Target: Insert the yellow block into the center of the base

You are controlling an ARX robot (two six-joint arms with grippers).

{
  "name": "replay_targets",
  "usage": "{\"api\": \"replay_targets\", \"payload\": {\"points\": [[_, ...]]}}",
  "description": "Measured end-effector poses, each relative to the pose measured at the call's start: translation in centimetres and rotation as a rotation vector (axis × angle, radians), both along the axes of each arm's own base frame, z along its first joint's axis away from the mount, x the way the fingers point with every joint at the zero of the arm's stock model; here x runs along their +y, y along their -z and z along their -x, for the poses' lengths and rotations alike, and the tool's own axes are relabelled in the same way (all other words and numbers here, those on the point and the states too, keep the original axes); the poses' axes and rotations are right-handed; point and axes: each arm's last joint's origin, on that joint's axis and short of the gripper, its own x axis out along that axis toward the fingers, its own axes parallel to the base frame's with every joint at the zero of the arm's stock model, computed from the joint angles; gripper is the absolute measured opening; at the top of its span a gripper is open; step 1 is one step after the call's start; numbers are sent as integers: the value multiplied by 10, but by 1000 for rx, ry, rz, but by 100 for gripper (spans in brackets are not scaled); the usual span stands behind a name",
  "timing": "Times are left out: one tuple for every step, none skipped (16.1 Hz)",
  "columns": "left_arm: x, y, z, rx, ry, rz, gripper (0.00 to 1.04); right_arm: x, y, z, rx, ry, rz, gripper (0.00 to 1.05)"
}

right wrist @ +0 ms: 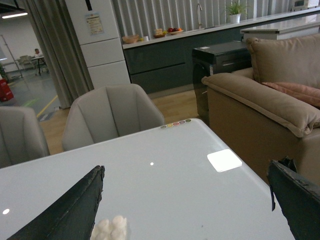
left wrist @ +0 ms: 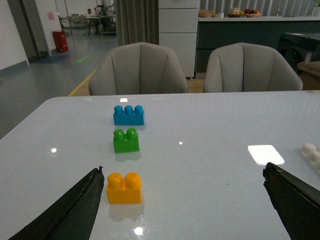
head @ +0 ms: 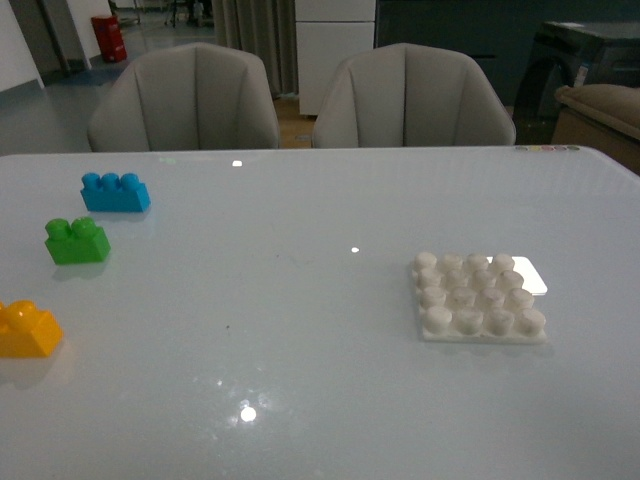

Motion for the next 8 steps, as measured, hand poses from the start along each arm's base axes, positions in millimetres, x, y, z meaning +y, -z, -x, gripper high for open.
{"api": "replay_targets", "payload": {"points": [[0,0,0,0,0,0,98,-9,-12,-28,2,9,-18,98],[0,0,0,0,0,0,98,-17,-21,-62,42,9,-40,98],[0,0,0,0,0,0,98,-25,-19,-94,124,9,-73,98],[0,0,0,0,0,0,98,-30,-7,-131,228,11,-96,98],[0,0,0,0,0,0,98,-31,9,-158,334,-7,-119,98],[0,0,0,0,0,0,98,-30,30,-187,449,-22,-137,98],[0,0,0,0,0,0,98,-27,50,-206,542,-31,-151,98],[0,0,0,0,0,0,98,-24,71,-219,632,-47,-169,98]]}}
